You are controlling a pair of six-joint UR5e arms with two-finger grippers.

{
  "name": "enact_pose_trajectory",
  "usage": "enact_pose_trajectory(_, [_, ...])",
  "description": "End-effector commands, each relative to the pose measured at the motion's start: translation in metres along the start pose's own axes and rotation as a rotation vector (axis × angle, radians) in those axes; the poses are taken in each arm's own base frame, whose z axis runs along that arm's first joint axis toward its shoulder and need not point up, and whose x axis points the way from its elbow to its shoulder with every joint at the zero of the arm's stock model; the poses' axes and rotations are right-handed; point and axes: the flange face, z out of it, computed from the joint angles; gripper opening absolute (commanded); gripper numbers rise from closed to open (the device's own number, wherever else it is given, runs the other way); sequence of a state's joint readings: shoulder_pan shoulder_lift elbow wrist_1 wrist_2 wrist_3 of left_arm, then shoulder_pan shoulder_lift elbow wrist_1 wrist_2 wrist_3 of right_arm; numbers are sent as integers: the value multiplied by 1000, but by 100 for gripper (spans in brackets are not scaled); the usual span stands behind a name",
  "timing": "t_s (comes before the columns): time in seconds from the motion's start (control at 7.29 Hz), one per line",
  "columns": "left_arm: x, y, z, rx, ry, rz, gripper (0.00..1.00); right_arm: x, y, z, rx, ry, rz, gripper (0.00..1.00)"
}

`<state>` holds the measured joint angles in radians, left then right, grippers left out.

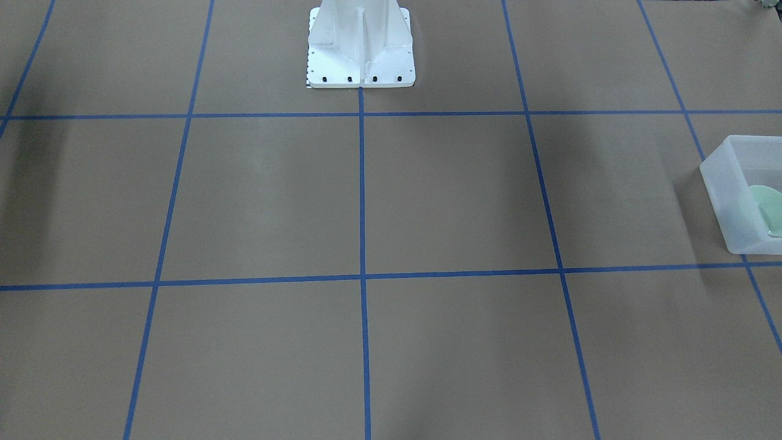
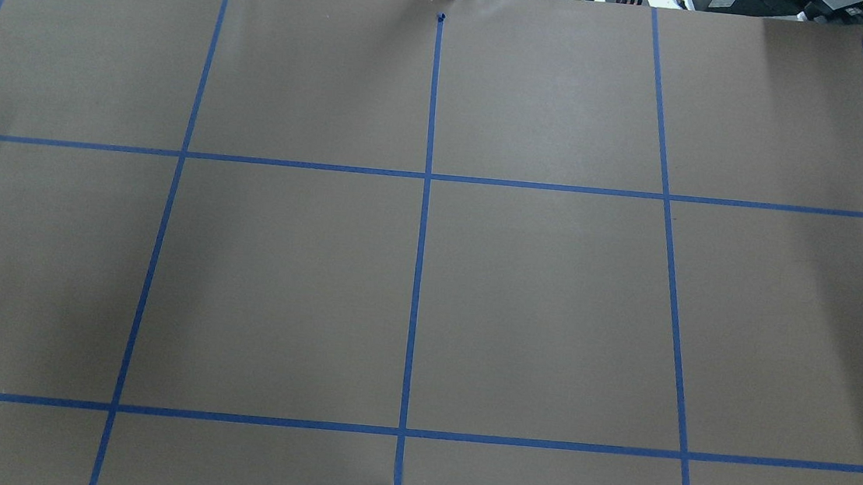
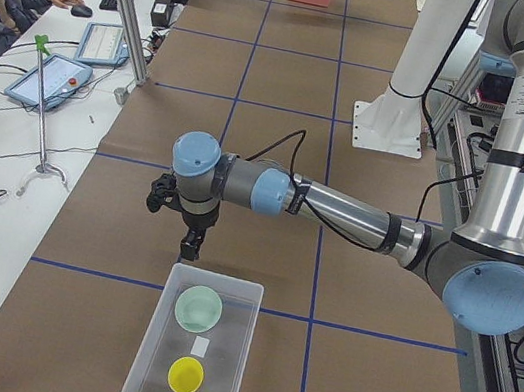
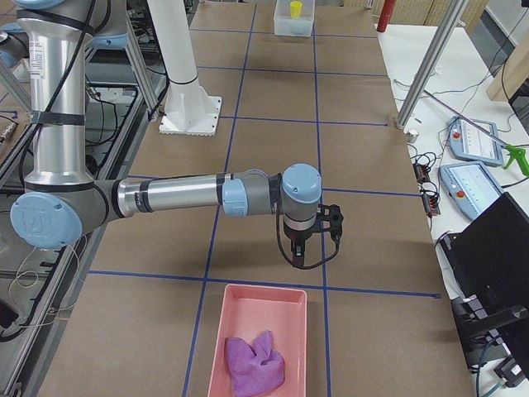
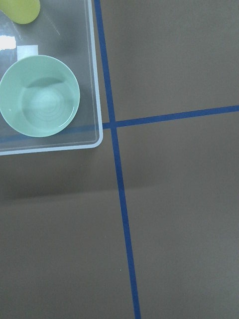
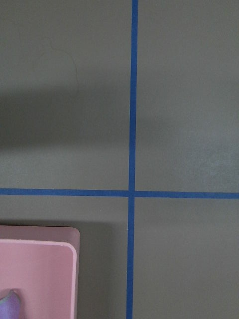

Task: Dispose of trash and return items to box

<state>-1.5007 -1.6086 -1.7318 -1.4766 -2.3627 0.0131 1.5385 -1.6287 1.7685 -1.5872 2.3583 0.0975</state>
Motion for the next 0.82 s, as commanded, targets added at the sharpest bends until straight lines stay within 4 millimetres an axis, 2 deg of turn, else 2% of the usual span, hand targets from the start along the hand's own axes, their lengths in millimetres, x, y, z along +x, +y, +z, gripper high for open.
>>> enact_pose_trajectory(0.0, [-12,7,8,-20,-4,-22,98,-1,-1,1,-1,6,-3,100])
enact_pose_trajectory(0.27, [-20,14,6,-14,-5,-37,98,-1,-1,2,-2,8,-4,100])
enact_pose_trajectory(0.69, [-20,20,6,-14,-6,-37,98,0,-1,2,0,12,-4,100])
